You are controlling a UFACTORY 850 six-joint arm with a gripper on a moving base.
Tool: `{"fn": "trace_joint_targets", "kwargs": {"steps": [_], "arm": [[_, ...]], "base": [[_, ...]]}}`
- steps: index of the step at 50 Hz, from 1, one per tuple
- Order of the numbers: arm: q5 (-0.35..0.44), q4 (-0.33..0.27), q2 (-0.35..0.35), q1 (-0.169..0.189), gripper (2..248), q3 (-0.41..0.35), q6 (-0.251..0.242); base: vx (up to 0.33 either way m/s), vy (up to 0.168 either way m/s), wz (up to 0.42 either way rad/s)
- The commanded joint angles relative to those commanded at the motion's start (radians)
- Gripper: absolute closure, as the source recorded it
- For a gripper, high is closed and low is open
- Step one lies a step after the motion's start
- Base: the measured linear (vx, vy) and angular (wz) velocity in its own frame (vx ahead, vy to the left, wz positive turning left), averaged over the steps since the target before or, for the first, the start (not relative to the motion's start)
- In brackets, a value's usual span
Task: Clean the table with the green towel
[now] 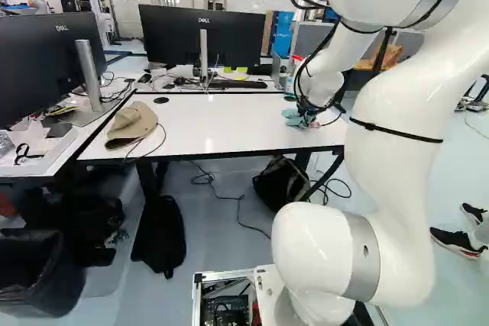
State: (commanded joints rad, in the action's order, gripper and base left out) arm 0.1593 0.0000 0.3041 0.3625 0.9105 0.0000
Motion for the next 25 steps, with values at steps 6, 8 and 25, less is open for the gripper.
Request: {"fn": "trace_joint_targets", "kwargs": {"steps": [6, 8, 25], "arm": [[0.0, 0.0, 0.008, 0.0, 208, 0.002, 0.0], [0.0, 0.0, 0.008, 0.0, 208, 0.002, 0.0], [-0.008, 0.0, 0.008, 0.0, 208, 0.002, 0.0]], "base": [[0.0, 0.0, 0.0], [0.0, 0.0, 0.0], [0.0, 0.0, 0.0]]}}
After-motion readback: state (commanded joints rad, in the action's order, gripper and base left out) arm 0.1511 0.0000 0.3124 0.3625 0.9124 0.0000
